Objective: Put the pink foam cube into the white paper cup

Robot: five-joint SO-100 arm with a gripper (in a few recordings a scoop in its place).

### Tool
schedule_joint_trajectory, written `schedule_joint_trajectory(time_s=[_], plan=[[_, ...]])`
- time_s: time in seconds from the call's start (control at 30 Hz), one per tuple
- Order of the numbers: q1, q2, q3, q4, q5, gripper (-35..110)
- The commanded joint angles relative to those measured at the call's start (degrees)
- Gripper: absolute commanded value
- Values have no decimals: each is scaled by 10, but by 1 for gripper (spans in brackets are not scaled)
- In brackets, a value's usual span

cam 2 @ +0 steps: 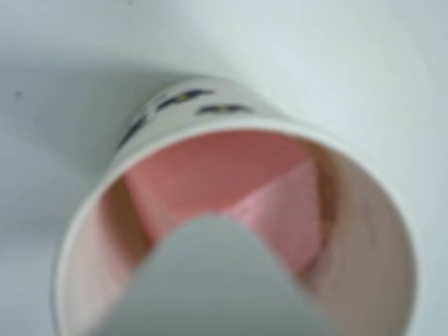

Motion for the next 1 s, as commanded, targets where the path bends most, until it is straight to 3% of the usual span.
schedule_joint_trajectory(time_s=[0.0, 0.1, 0.37, 0.6, 0.97], plan=[[-42, 113, -15, 9, 9, 41], [-76, 151, 26, 9, 44, 36], [-183, 293, 139, 9, 168, 0], [-275, 453, 381, -11, 254, 0], [-327, 592, 612, -197, 300, 0]])
